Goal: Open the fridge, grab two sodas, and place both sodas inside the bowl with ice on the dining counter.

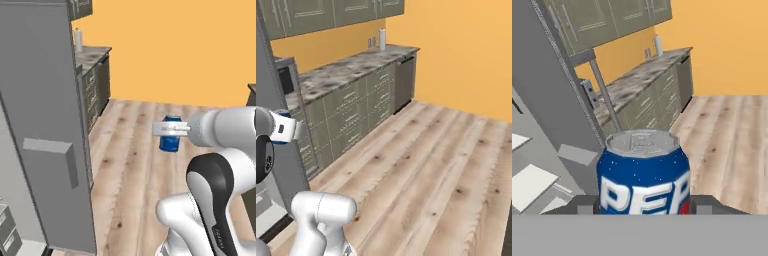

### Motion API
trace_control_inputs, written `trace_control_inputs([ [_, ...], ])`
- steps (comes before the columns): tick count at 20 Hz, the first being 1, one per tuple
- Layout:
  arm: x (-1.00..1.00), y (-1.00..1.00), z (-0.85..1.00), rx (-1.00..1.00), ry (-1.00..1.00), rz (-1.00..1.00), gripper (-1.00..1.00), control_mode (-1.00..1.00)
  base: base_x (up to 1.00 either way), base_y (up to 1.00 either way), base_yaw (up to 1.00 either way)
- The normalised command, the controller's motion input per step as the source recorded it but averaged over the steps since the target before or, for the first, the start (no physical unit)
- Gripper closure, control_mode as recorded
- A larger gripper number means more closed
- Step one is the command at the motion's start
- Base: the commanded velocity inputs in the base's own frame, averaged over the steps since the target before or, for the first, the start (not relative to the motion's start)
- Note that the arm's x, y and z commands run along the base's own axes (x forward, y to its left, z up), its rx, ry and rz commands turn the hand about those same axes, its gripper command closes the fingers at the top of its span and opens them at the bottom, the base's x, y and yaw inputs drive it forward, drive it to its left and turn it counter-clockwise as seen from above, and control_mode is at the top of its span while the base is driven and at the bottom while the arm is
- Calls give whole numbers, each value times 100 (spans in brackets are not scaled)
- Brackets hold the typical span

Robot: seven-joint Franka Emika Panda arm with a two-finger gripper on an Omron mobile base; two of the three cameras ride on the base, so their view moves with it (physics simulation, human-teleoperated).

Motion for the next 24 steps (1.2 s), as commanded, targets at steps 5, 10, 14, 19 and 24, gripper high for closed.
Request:
trace_control_inputs([
  [5, 0, 0, 0, 0, 0, 0, 100, 100, 14, -34, -62],
  [10, 0, 0, 0, 0, 0, 0, 100, 100, 38, -32, -61],
  [14, 0, 0, 0, 0, 0, 0, 100, 100, 70, -2, -55],
  [19, 0, 0, 0, 0, 0, 0, 100, 100, 100, 20, -35],
  [24, 0, 0, 0, 0, 0, 0, 100, 100, 100, 14, -34],
])
